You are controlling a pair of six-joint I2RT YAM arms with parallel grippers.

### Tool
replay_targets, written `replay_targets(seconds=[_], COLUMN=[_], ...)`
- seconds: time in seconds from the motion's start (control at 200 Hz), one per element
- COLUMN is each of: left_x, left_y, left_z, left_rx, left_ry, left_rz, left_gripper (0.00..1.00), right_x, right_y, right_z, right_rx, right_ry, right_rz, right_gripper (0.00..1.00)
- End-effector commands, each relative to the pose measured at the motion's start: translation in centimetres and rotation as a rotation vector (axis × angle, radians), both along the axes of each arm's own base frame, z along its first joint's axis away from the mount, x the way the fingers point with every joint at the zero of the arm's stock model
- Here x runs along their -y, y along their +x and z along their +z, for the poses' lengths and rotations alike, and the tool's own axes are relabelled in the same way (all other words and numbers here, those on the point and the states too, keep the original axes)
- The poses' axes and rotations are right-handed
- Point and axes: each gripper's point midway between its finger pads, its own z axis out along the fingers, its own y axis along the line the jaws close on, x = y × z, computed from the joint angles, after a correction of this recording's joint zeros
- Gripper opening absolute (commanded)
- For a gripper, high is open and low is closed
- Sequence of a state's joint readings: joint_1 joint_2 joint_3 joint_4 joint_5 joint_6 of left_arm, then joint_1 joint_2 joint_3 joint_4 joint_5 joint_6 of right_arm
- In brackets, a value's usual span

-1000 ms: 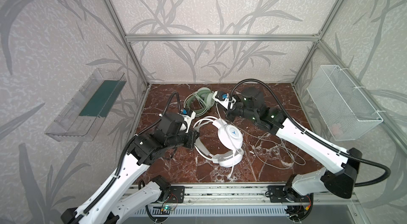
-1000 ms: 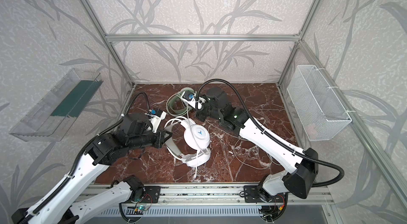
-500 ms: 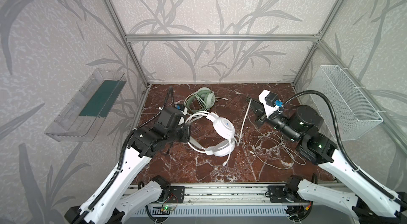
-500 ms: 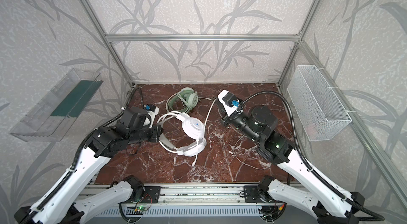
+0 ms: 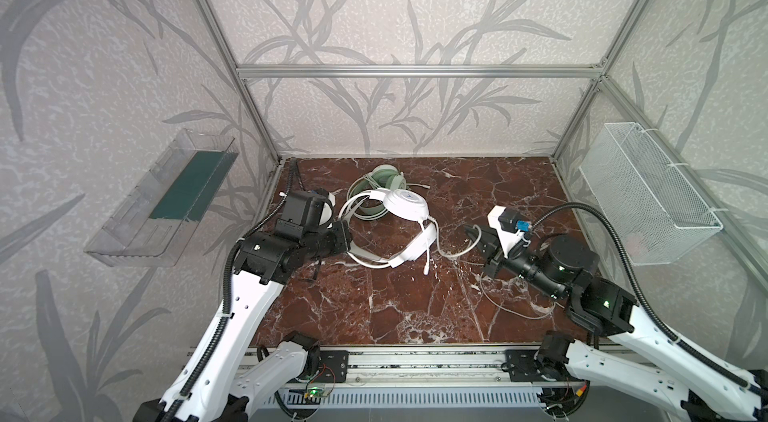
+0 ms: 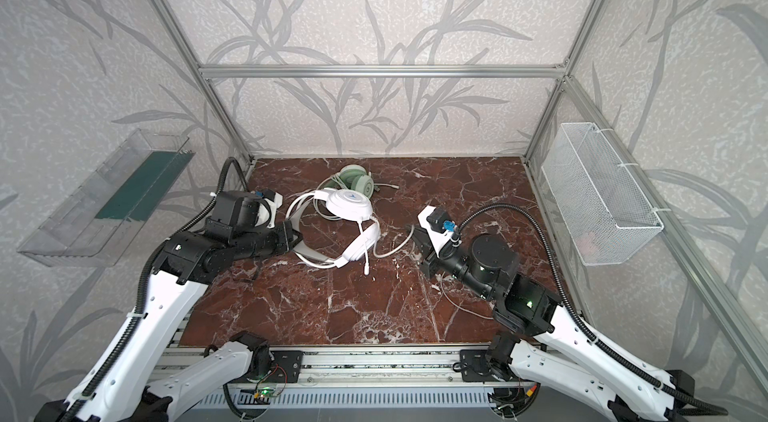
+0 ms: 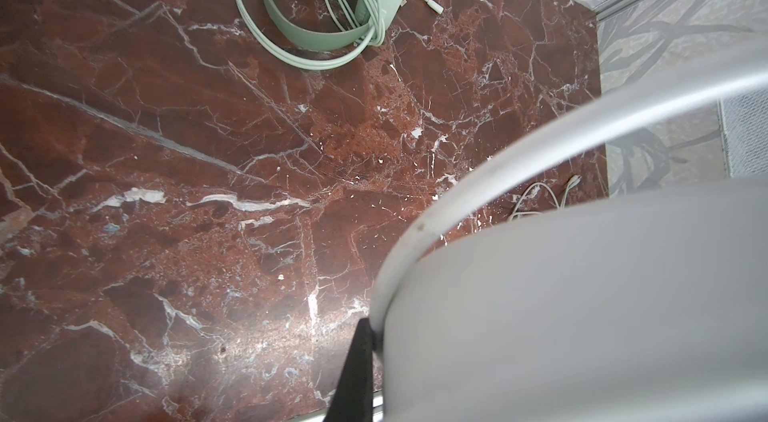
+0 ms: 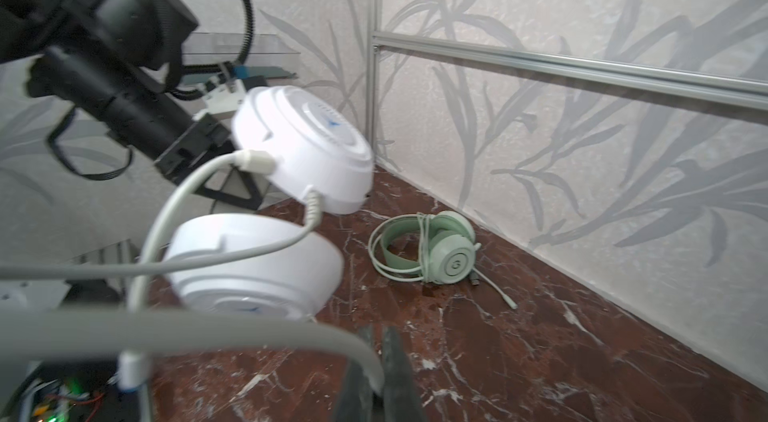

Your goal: Wrap the headphones

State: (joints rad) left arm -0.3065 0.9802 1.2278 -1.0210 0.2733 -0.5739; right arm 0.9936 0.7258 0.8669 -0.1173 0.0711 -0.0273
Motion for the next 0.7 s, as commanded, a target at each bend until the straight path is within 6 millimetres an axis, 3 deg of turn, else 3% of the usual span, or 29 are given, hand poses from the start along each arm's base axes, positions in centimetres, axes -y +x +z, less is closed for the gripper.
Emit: replay_targets(seconds=[0.0, 0.12, 0.285, 0.47, 0.695], left_x=[0.9, 0.9, 1.3, 1.3, 2.8], left_y=[0.8, 1.5, 2.0, 1.4, -0.2], left_z=[2.7, 3.5, 3.9, 3.9, 4.6], left_rx=[0.043, 0.035, 0.017, 0.004, -0.009], left_ry=[-0.132, -0.220, -0.292, -0.277, -0.348], left_rz=[0.027, 0.044, 0.022, -0.007, -0.100], left_gripper=[0.00, 0.00, 0.00, 0.00, 0.00], right_x=[-2.1, -3.8, -4.1, 0.9, 5.3], right_y=[-3.8, -6.3, -5.6, -0.2, 7.0], right_z=[1.4, -0.1, -3.3, -2.6, -8.9], right_rx=[0.068, 0.128, 0.133, 0.107, -0.315], right_ry=[0.009, -0.090, -0.200, -0.115, -0.046], right_rz=[0.130, 0.192, 0.149, -0.181, -0.359], right_gripper=[0.00, 0.00, 0.00, 0.00, 0.00])
